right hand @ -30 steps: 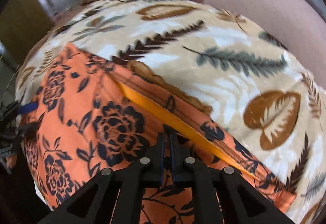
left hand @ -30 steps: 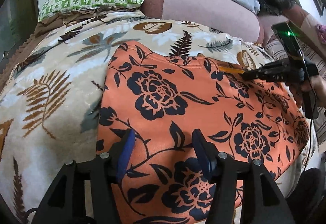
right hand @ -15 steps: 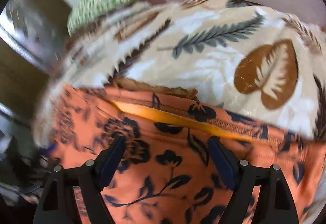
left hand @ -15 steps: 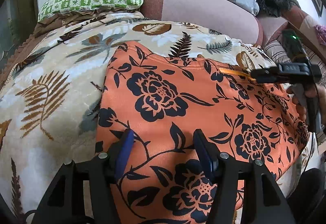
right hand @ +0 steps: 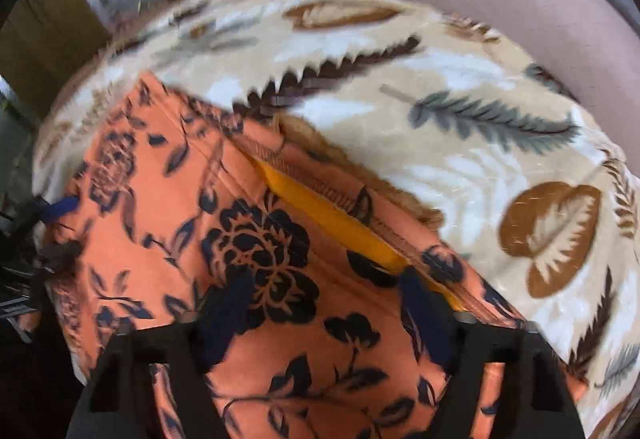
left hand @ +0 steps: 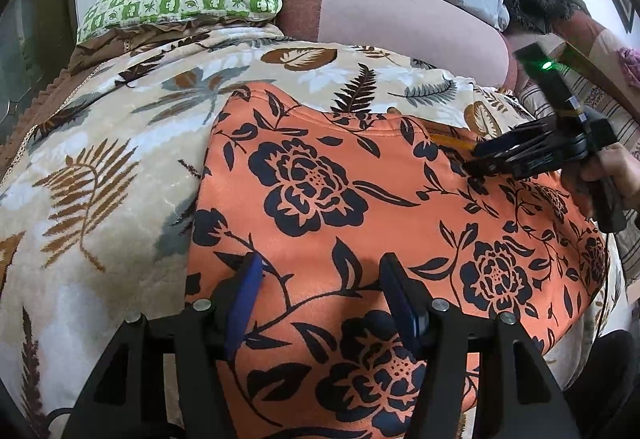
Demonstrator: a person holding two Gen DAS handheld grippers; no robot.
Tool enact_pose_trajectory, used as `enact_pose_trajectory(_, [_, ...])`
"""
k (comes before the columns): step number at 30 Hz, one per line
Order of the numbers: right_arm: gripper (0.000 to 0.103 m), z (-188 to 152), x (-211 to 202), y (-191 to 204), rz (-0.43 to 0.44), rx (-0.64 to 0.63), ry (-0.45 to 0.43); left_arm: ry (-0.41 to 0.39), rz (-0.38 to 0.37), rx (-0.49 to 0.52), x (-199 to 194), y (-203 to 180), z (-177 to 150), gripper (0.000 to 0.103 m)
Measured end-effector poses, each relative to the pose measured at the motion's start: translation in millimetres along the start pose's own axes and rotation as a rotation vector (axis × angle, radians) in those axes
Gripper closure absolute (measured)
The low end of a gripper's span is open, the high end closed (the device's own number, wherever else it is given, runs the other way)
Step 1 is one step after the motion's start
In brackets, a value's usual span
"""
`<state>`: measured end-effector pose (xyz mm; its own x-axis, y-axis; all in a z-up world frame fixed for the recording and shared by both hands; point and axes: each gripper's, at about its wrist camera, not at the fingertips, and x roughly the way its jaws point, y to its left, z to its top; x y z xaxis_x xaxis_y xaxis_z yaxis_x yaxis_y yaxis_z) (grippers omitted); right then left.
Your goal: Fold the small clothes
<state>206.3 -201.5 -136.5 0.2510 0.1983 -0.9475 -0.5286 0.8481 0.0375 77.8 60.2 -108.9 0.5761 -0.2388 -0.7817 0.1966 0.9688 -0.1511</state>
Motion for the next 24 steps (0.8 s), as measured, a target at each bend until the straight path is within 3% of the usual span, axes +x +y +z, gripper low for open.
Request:
enact_pose_trajectory(1, [0.041, 1.0, 1.8, -1.8, 0.01, 0.004, -0.001, -0.002, -0.001, 0.002, 0.2, 0.2, 0.0, 0.042])
enact_pose_trajectory(4, [0.068, 1.0, -2.1, -6.9, -0.003, 0.02, -0.007, -0.007, 0.003, 0.004, 1.7, 0.6, 0.2, 0.042])
enact_pose_trajectory(6, [0.076, 1.1, -3.2, -11.5, -0.014, 0.028, -0.001, -0.01, 0.004, 0.006, 1.8, 0.2, 0.6, 0.041])
enact_pose_trajectory(13, [0.076, 0.6, -2.4, -13.6, -0.047, 0.03, 0.011, -0.012, 0.001, 0.007, 1.2, 0.2, 0.0, 0.041])
enact_pose_trajectory(16, [0.076, 3.2, -9.7, -22.9, -0.092, 0.097, -0.058, -0.014, 0.009, 0.012, 1.0, -0.6, 0.0, 0.041])
enact_pose_trajectory(17, [0.075, -2.4, -22.9, -37.1, -0.127, 0.171, -0.115, -0.015, 0.012, 0.013, 1.0, -0.4, 0.3, 0.041])
enact_pose_trajectory(19, [0.063, -24.1, -47.1, -67.9, -0.137, 0.342, -0.202, -0.017, 0.011, 0.003, 0.3, 1.4, 0.8, 0.041])
enact_pose_trajectory(20, [0.03, -38.6, -59.2, -83.3, -0.113, 0.419, -0.222, -0.018, 0.012, -0.001, 0.2, 2.2, 0.8, 0.041])
enact_pose_trajectory(21, [0.017, -62.3, -74.7, -103.0, -0.056, 0.518, -0.241, -0.017, 0.017, -0.008, 0.0, 3.3, 1.0, 0.041])
enact_pose_trajectory(24, [0.017, -115.4, -105.7, -124.3, 0.098, 0.639, -0.268, -0.016, 0.03, -0.024, -1.3, 4.6, 3.2, 0.041])
